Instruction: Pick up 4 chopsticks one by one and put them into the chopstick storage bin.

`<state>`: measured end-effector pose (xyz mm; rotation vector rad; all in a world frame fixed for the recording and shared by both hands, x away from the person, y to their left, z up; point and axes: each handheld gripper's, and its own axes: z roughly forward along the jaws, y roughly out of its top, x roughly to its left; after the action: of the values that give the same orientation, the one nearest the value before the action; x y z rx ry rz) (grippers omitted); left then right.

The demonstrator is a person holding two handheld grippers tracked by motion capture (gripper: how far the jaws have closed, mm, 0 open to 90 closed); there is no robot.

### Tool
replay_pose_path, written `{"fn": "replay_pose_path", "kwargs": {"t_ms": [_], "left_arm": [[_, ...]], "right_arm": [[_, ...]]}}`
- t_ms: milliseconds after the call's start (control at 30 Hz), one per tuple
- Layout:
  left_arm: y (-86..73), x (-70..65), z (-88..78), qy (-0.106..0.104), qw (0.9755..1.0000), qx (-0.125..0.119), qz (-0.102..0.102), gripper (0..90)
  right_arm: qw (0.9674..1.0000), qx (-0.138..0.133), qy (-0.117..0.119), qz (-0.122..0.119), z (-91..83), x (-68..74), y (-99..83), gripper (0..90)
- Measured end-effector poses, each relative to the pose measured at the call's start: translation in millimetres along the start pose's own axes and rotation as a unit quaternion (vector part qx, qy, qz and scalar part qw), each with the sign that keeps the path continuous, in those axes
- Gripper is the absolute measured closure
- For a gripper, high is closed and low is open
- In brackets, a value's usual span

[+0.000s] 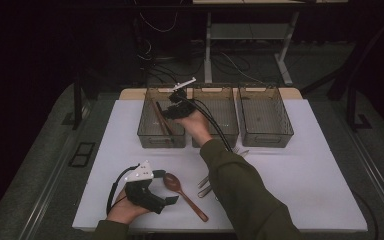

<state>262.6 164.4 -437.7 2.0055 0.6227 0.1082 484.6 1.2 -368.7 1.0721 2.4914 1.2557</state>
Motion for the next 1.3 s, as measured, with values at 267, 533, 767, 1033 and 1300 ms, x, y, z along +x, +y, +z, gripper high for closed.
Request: {"fn": "replay_pose_path", "kwargs": {"t_ms": [267,533,767,1033,1300], "left_arm": [[-0.4,-0.7,1.0,0.003,1.0000,0.005,0.000,0.0],[-0.2,-1.4,2.7,0.007,0.9999,0.010,0.000,0.0],[-0.7,-1.5,2.9,0.010,0.9999,0.010,-0.002,0.0],[-1.3,-0.6,2.0,0.012,0.9998,0.012,-0.003,0.0],[-2.1,-0.1,2.7,0.015,0.9998,0.015,-0.002,0.0]], "right_arm": [[0.9991,-0.023,0.030,-0.019,-44.5,-7.4,-14.4,45.9],[0.9978,-0.030,0.044,-0.040,-84.6,-15.5,-42.7,40.4],[0.9966,-0.036,0.054,-0.050,-107.7,-18.4,-69.1,38.3],[0.9958,-0.035,0.065,-0.054,-127.5,-19.5,-103.8,36.9],[0.9958,-0.038,0.067,-0.050,-149.4,-24.6,-134.3,35.8]]}}
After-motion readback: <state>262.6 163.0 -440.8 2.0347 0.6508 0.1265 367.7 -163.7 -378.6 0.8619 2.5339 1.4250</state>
